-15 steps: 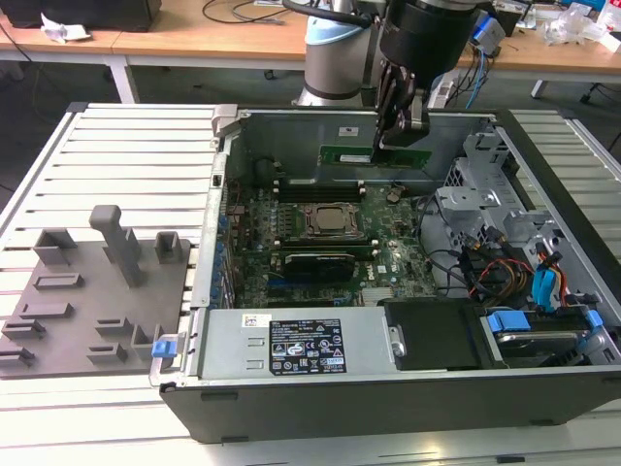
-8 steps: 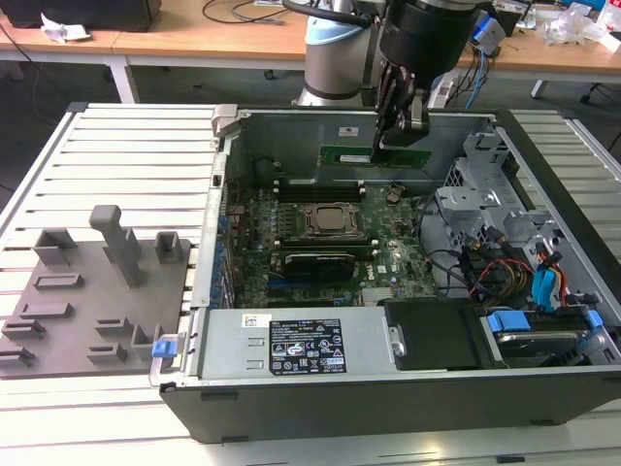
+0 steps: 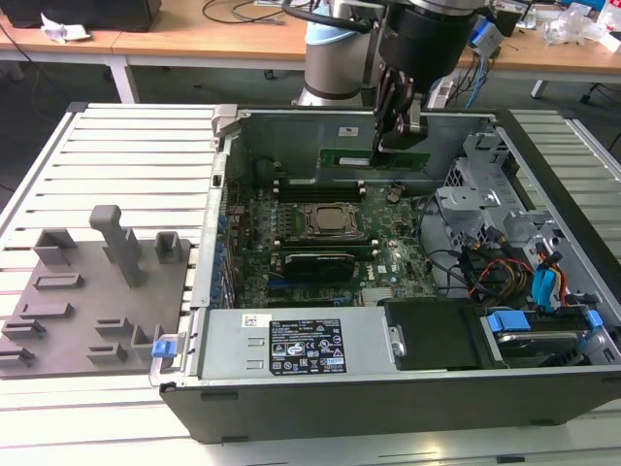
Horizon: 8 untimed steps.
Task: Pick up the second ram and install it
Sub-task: 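Insert the second ram into the second slot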
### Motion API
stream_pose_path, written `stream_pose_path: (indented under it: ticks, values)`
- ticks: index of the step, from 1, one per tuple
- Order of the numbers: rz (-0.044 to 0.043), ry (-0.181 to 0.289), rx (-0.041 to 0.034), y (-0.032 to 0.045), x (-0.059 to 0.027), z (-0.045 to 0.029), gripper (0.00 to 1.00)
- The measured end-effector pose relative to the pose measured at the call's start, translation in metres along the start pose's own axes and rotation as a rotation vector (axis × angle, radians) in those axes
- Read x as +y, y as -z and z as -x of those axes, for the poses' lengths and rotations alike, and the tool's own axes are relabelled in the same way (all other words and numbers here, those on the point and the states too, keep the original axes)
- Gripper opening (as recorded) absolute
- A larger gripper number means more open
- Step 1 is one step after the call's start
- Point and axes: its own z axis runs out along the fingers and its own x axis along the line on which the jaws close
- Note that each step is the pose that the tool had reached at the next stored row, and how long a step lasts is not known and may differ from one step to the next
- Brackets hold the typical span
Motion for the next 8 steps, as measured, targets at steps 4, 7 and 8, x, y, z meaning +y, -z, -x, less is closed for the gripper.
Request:
stream_pose_path:
  ticks: [4, 7, 8]
  values:
    - [0.0, 0.0, -0.0001, -0.0048, 0.0001, -0.0002, 0.14]
    - [0.0, 0.0, 0.0, -0.009, -0.0001, -0.0003, 0.14]
    - [0.0, 0.0, 0.0, -0.0094, -0.0002, -0.0004, 0.14]
